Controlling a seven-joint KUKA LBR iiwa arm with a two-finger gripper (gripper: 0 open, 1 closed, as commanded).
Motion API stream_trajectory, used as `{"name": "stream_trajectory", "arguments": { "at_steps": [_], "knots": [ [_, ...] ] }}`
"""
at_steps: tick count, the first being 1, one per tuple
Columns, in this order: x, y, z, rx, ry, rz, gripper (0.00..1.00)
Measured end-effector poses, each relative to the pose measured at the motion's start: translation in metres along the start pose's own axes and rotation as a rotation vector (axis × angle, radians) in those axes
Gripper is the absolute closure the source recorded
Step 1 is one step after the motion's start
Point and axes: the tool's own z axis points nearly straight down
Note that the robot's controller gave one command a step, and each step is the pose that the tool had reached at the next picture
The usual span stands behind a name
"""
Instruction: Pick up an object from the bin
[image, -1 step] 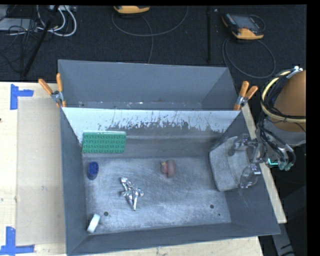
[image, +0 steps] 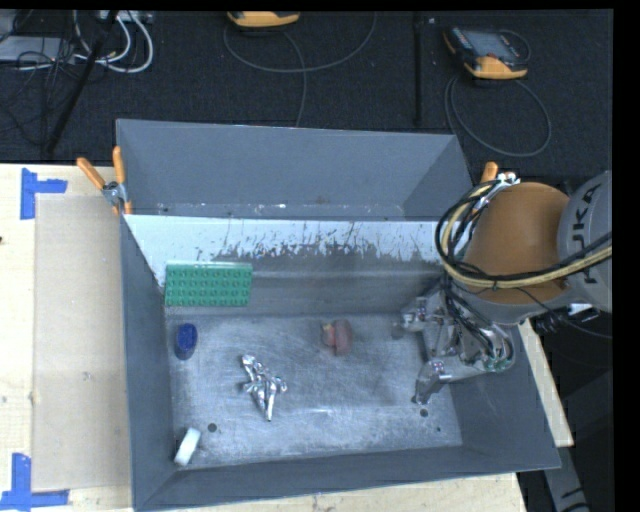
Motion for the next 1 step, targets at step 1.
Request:
{"name": "stream_trajectory", "arguments": {
  "at_steps": [1],
  "knots": [
    [-0.0203,0.0409,-0.1213,0.005,-0.018,0.008,0.0]
  ]
}}
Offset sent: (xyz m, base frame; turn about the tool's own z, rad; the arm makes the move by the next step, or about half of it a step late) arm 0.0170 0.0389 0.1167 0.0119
